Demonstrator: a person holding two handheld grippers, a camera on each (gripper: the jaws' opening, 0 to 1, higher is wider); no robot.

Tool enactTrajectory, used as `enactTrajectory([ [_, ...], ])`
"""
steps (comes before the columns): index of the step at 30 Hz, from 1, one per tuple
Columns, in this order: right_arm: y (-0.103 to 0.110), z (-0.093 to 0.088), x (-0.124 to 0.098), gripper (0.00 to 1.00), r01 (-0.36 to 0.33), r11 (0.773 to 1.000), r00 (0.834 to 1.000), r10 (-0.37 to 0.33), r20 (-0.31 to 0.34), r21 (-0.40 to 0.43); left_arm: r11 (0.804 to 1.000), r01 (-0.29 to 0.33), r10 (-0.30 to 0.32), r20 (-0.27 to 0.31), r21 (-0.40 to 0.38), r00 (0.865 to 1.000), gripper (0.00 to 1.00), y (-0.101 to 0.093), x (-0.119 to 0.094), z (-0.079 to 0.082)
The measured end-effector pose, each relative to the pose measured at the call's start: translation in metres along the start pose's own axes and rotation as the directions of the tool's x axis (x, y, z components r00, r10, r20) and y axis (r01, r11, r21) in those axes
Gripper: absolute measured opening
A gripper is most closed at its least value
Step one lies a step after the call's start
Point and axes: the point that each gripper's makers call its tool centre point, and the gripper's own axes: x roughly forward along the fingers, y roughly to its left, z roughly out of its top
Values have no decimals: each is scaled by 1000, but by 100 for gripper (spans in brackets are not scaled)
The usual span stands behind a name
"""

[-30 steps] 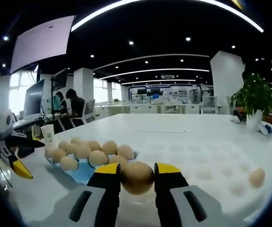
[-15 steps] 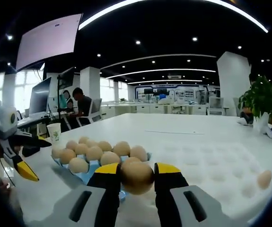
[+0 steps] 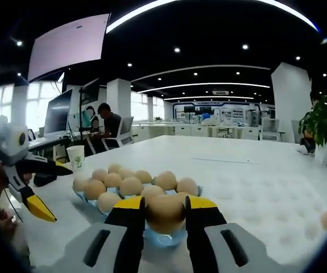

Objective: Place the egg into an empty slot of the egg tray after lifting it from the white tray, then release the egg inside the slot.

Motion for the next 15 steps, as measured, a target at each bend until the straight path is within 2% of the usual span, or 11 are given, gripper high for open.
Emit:
enactTrajectory([
  [15,23,-4,13,29,-63,998,998,63,-11,-9,1000,0,0,-1,-1,1000,99,1,0,0],
])
